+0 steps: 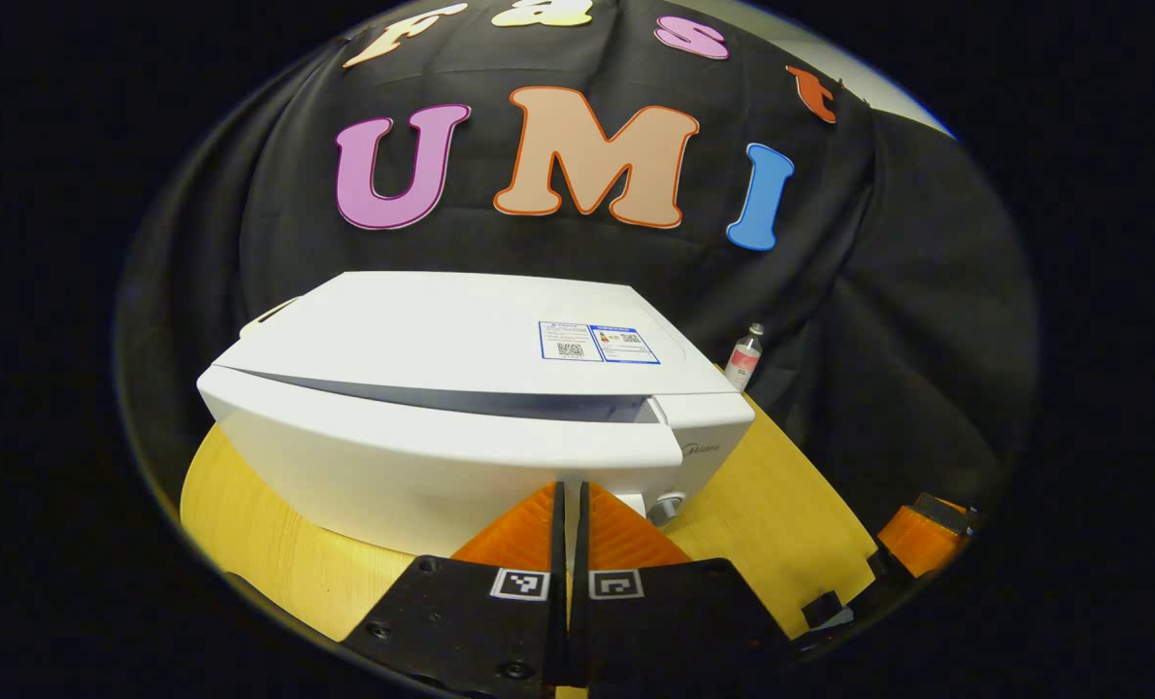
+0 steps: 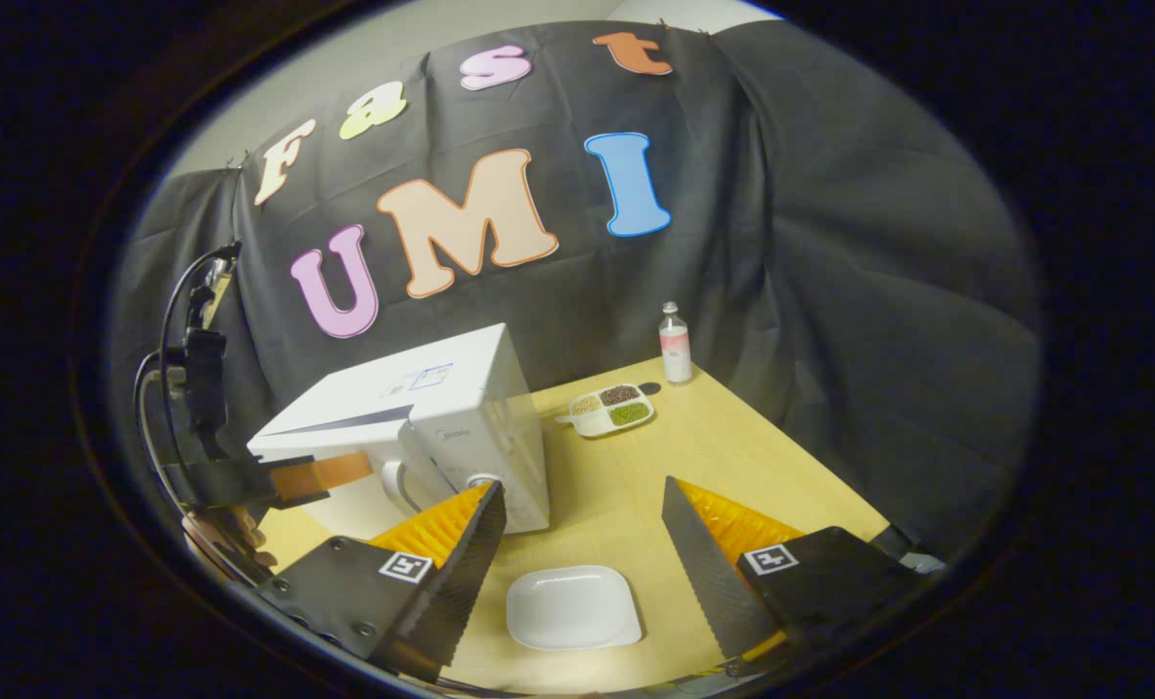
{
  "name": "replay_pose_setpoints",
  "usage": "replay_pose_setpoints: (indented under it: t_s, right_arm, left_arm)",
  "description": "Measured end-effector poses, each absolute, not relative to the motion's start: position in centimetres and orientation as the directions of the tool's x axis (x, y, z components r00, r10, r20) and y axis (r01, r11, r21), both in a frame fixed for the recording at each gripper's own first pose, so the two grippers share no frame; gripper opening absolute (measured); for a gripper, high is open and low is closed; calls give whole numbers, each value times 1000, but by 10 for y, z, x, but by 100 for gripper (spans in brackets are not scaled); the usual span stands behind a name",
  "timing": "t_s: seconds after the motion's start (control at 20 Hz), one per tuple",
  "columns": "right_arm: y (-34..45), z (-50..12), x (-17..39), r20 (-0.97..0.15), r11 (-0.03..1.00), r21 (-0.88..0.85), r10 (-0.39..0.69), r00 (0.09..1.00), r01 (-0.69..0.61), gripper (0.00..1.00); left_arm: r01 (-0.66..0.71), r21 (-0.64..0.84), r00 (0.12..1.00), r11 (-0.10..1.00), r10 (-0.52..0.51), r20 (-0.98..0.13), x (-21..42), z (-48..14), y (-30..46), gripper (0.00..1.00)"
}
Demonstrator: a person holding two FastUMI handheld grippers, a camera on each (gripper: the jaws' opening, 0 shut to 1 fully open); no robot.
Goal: Open the microwave oven with the left hand, put the food in, and close the microwave oven.
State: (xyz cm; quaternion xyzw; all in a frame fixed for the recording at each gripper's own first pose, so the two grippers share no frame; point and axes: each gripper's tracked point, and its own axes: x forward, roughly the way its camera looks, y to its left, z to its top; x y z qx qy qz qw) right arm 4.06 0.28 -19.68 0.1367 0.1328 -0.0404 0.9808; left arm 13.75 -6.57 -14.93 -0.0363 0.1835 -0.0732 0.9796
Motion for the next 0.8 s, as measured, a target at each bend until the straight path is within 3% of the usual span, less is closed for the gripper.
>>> replay_pose_setpoints:
  t_s: [0.8]
  right_arm:
    - [17, -206, 48, -310, 982, 181, 13, 951, 46, 100]
  left_arm:
    - [74, -133, 938, 988, -114, -326, 152, -141, -60, 1]
